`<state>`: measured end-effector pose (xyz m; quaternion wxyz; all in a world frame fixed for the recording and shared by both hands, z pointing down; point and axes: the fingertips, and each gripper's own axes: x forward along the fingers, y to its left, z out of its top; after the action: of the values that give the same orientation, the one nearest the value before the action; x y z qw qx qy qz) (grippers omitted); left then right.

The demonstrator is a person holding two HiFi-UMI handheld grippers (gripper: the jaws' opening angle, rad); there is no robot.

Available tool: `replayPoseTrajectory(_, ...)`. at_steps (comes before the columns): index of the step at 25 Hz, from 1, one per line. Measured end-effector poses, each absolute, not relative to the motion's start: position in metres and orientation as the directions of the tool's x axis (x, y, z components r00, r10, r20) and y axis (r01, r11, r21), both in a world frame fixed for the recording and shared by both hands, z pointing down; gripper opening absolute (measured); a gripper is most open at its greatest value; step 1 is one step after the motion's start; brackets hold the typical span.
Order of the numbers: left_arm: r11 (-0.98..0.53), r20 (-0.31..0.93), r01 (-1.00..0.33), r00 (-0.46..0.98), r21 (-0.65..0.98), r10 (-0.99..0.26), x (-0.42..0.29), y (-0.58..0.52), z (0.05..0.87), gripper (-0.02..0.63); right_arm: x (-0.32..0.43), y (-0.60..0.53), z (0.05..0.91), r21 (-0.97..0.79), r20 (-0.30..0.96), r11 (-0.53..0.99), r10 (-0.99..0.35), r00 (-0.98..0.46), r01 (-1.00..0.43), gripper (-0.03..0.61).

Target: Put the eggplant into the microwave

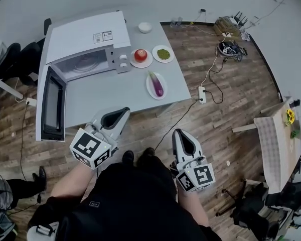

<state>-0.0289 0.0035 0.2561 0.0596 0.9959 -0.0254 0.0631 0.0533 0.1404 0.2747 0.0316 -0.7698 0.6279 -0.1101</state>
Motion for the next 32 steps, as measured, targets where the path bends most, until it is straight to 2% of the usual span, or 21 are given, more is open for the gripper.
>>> replayPoseTrajectory(17,-0.985,0.216,-0.158,0.966,0.065,-0.141,0.075,-0.038,0.295,0.008,0.160,0.091,0.313,-0.218,0.169,-0.066,-0.985,0.029,-0.974,0.018)
replayPoseTrajectory(24,-0.995,0.322,-0.095,0.942,-0.005,-0.092,0.091,-0.053,0.349,0.009,0.165,0.079,0.345,-0.239,0.245,-0.111,-0.968,0.051,-0.965,0.018)
replayPoseTrajectory(32,-0.999,0.376,0.011,0.927,-0.049,-0.008,0.100,-0.072,0.396,0.009,0.171,0.055,0.383,-0.240,0.272,-0.187,-0.955,0.119,-0.952,0.018)
